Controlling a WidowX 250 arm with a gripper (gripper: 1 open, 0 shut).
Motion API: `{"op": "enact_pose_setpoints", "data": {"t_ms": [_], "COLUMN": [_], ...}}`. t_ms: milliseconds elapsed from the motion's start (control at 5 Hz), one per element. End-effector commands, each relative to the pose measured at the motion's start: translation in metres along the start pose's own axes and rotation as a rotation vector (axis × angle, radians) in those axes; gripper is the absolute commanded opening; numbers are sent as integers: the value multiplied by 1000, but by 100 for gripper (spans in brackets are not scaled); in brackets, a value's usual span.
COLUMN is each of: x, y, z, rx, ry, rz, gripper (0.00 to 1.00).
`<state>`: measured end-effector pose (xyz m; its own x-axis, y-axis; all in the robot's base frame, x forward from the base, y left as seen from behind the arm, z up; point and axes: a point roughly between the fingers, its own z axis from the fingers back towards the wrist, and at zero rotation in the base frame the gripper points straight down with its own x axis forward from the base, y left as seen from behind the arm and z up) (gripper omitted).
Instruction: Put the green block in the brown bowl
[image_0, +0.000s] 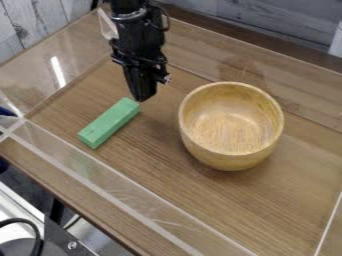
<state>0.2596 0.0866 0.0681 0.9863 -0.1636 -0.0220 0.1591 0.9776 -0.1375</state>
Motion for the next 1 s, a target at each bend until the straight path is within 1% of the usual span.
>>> {"op": "enact_pose_setpoints", "data": {"t_ms": [0,200,600,800], "x": [7,6,10,10], "y": [11,16,24,25], "z": [13,12,11,12], "rx": [34,35,13,-14], "ry": [-36,-26,23,7], "rz": [4,17,19,1], "gripper": [0,0,0,0]}}
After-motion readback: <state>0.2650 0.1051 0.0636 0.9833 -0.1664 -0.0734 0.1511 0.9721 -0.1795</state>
